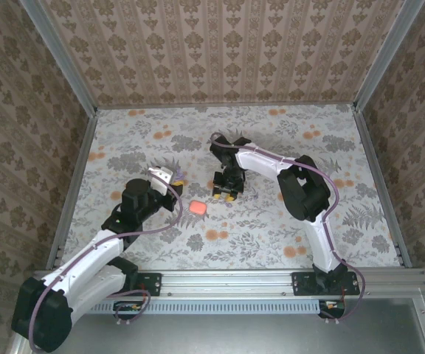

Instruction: Insert wireless bluetooth earbuds into charging case

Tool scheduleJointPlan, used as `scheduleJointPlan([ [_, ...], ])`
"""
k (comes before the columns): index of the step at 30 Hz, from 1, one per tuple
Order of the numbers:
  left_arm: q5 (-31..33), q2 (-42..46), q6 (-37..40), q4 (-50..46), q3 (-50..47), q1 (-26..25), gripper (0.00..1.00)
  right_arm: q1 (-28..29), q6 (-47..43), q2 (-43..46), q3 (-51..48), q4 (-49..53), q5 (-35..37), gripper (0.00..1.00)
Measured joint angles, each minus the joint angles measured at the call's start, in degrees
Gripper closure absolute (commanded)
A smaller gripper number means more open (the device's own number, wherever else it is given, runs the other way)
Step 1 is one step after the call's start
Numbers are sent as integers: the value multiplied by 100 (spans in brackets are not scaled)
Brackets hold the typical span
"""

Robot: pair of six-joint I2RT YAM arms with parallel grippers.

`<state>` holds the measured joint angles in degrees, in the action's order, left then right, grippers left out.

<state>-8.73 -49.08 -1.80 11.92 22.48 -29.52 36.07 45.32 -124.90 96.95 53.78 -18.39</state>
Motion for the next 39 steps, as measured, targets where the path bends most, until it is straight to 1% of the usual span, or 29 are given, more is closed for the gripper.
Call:
scheduleJointPlan([
  [18, 0, 0, 0, 0, 0, 0, 84, 98, -68, -125, -35, -125, -282, 67],
  [24, 0, 0, -2, 0, 0, 0, 84, 243, -385, -146, -24, 17, -348, 68],
  [31, 0, 9, -17, 0, 0, 0, 85, 387, -922, -151, 68, 546, -417, 68],
  [34, 0, 11, -20, 0, 0, 0, 85, 413, -1010, -136, 98, 693, -415, 68],
  [37, 0, 11, -24, 0, 0, 0, 85, 411, -879, -20, 83, 804, -339, 67],
  [39, 0, 11, -35, 0, 0, 0, 85, 407, -608, 210, -83, 730, -284, 66],
])
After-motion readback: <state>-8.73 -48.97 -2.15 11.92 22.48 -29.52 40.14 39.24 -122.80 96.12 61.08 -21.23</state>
